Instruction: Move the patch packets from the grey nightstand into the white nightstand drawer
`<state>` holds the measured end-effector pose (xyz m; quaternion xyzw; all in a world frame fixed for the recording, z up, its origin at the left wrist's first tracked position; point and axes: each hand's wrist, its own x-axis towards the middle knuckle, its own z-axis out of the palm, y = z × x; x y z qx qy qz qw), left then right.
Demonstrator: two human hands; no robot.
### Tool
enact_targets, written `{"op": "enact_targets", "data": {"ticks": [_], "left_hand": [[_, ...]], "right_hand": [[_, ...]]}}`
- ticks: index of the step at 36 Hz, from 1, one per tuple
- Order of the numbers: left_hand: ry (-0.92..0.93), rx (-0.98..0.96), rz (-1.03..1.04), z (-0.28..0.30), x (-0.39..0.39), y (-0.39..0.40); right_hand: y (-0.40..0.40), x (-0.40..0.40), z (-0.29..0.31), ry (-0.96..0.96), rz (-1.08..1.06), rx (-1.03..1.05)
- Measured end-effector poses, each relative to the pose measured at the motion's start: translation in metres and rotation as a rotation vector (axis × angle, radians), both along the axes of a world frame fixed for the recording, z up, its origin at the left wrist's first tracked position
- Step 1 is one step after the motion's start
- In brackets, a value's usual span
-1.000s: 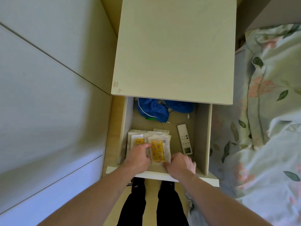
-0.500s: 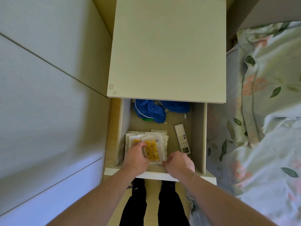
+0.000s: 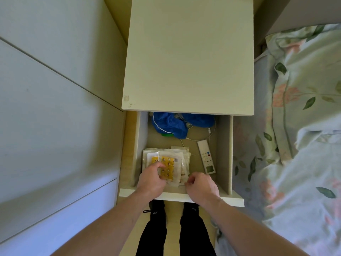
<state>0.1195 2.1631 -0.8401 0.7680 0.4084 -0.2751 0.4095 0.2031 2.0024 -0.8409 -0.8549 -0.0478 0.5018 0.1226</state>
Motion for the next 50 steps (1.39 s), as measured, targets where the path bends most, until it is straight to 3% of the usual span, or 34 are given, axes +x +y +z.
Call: {"op": "enact_targets", "data": {"ticks": [7,15,21,33,42,50], "left_hand": [[-0.012,0.027,-0.023,0.044,-0.017,0.003],[-0.062,-0.041,-0.064,0.183,-0.028,-0.007],[-0.176,0.006,-0.315,0.294,-0.023,-0.011],[-0.351,0.052,-0.979,0.438,-0.009,-0.051],[-0.631,0.015,-1.411,0.527,-0.046,-0.169],[-0.789,-0.112,-1.738,0.570,-0.156,-0.307]], "right_hand": [[-0.017,0.000,0.043,-0.037,-0.038,0.067],[-0.030,-0.001,0.183,-0.104,-0.089,0.158],[-0.050,-0.024,0.300,-0.214,-0.219,0.216],[-0.113,-0.139,0.460,-0.477,-0.651,0.207],[-0.204,-0.271,0.530,-0.680,-1.036,0.167],[-0.293,-0.452,0.576,-0.848,-1.288,0.054]]}}
